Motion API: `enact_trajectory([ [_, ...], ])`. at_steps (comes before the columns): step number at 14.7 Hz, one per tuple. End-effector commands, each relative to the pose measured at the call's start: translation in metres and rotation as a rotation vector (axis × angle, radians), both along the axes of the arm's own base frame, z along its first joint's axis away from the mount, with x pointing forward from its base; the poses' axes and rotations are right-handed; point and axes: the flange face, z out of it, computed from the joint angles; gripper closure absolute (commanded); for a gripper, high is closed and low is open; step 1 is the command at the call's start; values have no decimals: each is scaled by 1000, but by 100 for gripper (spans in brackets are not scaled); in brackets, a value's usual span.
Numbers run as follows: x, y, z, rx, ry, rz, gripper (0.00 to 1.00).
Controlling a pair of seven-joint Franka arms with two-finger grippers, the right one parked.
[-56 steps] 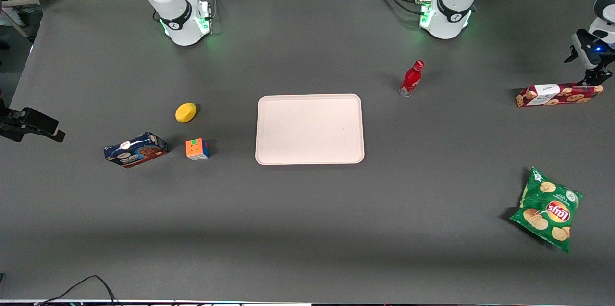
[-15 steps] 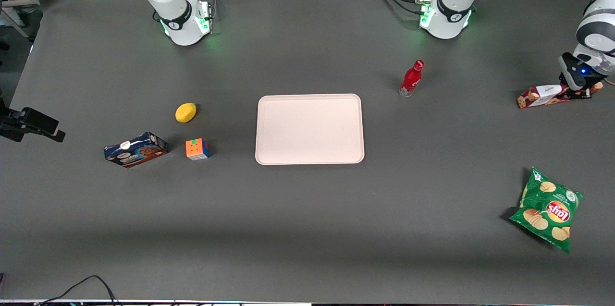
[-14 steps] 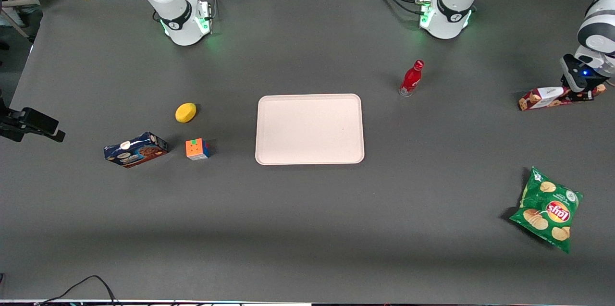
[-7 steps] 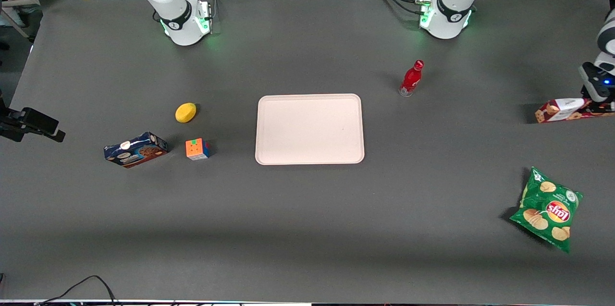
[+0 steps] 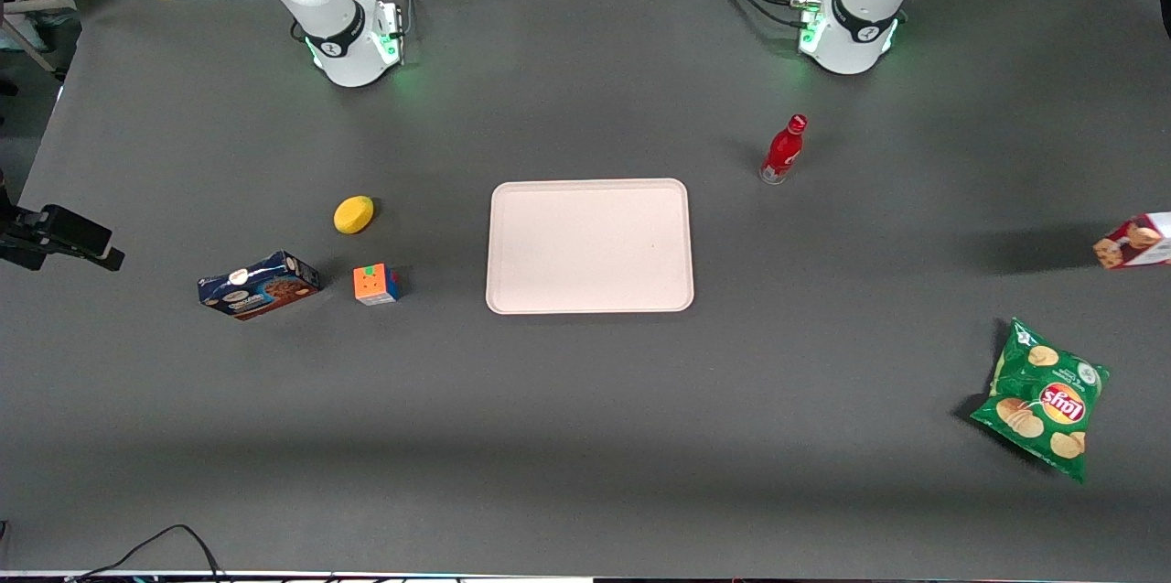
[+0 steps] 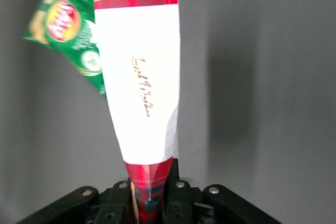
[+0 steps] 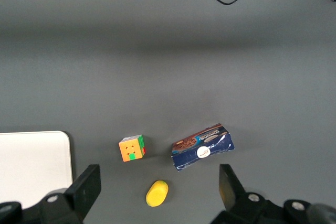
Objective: Place red cookie box on tray
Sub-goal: 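Lift the cookie box upright with the left gripper, then carry the held cookie box over the white tray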
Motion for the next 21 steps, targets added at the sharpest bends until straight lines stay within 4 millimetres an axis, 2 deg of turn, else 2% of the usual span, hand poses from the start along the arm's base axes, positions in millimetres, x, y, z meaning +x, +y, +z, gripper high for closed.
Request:
enact_trajectory([
  [1,24,-14,57,-11,-35,47,84],
  [4,45,-48,74,-41,-42,164,85],
  [6,56,-79,84,-57,-11,264,85],
  [8,71,-119,93,-75,39,374,85],
  [10,87,-167,104,-60,88,462,85],
  [12,98,-229,115,-49,115,556,84],
  [17,102,-343,126,-60,162,749,84],
  [21,93,-434,129,-74,198,943,84],
])
